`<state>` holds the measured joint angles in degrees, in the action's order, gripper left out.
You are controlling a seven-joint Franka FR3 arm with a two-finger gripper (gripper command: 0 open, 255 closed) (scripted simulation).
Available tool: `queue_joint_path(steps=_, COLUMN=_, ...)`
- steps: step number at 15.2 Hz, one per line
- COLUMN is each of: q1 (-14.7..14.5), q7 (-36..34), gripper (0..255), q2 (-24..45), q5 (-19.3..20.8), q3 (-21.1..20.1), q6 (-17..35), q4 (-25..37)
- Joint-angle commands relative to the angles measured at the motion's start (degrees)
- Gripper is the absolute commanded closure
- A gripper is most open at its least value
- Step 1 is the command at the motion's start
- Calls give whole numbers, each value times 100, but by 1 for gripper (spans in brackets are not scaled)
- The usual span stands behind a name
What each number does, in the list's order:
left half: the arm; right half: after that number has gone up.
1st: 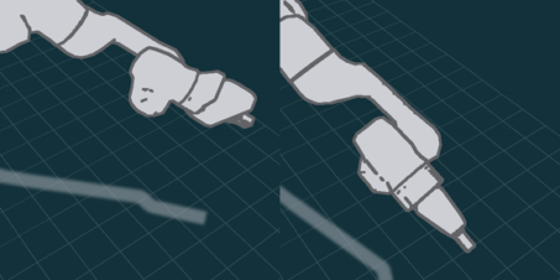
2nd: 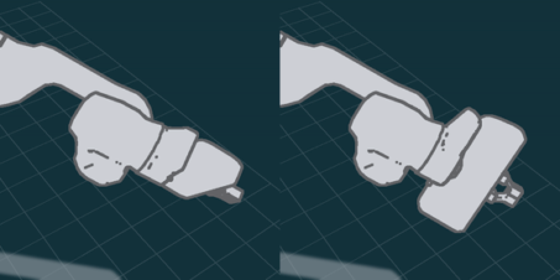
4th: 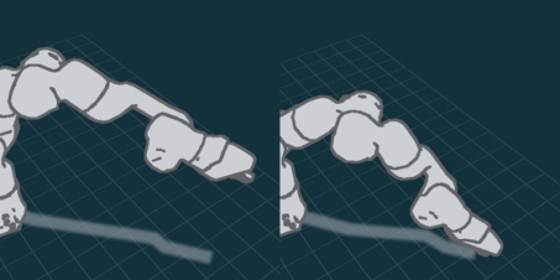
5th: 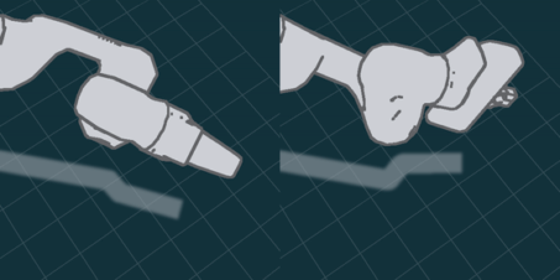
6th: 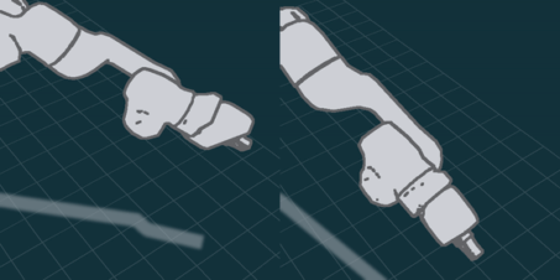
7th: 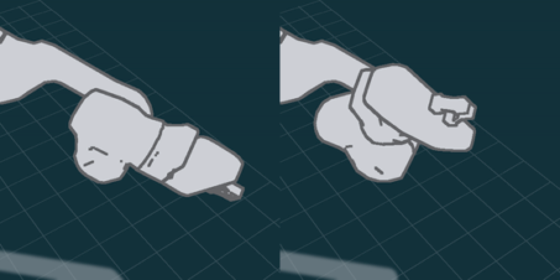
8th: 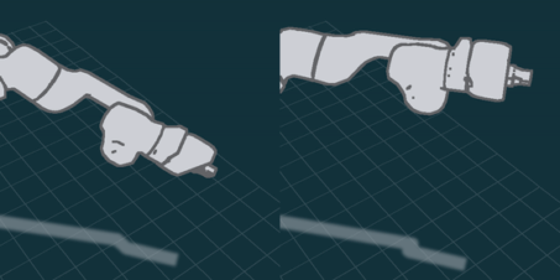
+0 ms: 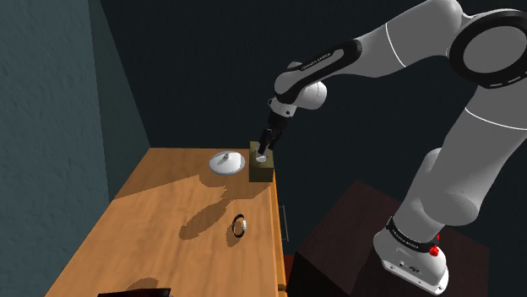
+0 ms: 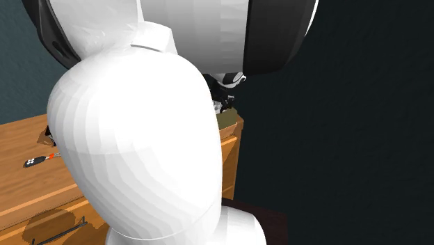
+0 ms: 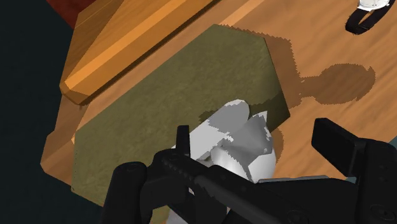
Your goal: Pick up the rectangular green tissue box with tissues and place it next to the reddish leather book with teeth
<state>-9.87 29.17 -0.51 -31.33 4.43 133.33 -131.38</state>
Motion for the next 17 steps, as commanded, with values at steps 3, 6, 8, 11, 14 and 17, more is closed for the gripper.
queue_joint_path(steps=3, q1=0, q7=0, gripper=255, q2=1, q5=-1, q3=0, q6=1, q4=0)
queue_joint_path(steps=6, q1=-1, q7=0, gripper=255, q2=1, q5=-2, q3=-1, q6=4, q4=-2)
queue_joint_path(steps=8, q1=-1, q7=0, gripper=255, q2=2, q5=-2, q3=-1, q6=3, q4=0)
queue_joint_path(steps=11, q1=-1, q7=1, gripper=255, q2=2, q5=-3, q3=-1, q6=4, q4=-2)
queue_joint_path(steps=14, q1=7, q7=-93, gripper=255, q2=-92, q5=77, q3=6, q6=-125, q4=51)
queue_joint_path(steps=17, q1=20, q7=-228, gripper=255, q2=-223, q5=187, q3=14, q6=-318, q4=139)
